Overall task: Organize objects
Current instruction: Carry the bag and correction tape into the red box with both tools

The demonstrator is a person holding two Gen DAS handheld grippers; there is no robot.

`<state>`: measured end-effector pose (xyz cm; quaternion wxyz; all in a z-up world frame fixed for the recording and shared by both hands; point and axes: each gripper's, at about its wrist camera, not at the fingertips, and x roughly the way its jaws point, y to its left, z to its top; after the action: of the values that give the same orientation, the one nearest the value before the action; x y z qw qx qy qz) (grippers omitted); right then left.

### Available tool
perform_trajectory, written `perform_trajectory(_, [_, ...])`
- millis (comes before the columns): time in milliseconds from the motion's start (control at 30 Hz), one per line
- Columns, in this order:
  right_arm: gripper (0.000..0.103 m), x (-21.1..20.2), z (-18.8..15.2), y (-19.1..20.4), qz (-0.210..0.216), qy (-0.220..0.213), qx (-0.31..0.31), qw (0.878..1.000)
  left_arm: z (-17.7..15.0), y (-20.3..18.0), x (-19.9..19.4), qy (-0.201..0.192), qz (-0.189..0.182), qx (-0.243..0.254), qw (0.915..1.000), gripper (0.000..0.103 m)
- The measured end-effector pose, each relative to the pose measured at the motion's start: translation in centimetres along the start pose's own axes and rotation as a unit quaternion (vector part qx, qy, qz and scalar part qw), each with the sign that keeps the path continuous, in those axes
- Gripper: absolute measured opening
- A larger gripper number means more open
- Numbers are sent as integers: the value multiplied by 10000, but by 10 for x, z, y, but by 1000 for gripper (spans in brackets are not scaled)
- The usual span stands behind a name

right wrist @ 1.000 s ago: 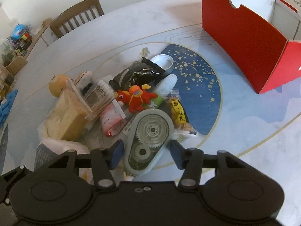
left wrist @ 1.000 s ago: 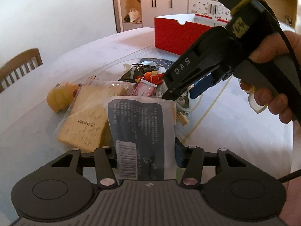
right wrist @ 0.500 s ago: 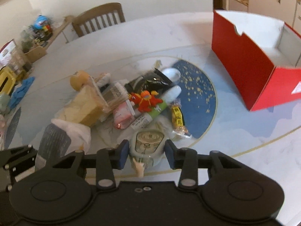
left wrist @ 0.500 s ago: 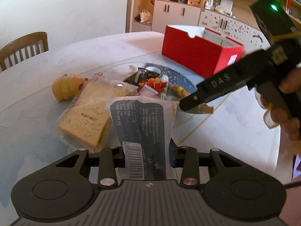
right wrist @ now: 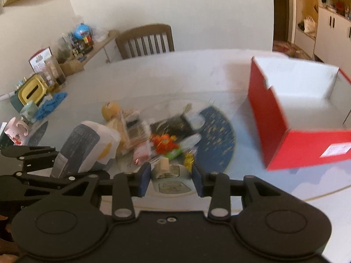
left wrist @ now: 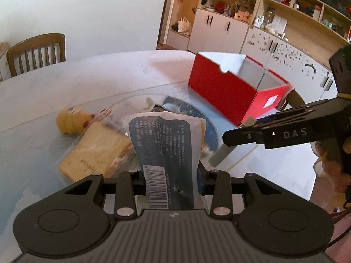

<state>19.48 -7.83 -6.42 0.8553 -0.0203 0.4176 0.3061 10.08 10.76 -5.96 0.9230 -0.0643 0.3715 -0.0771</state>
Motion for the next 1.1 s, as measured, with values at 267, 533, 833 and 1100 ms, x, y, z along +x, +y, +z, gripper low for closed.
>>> perform_trajectory(267, [40,-34,32,-63,89,-418,-38,9991,45,-46,19,-92,-115,-24,9999,37])
perform_trajectory(533, [40,-48,65,-136,-160,-770,49,9969,97,-93,53,-105,-185,221,9995,37])
perform_trajectory(833, [40,-29,75,-206,-634,-630,242,9957,148,-152,113,121,-272,614,9977,37])
perform_trajectory(1100, [40,-10,69,-245,-832,-207,220,9961,181,-185,183,667,-228,778,9945,37])
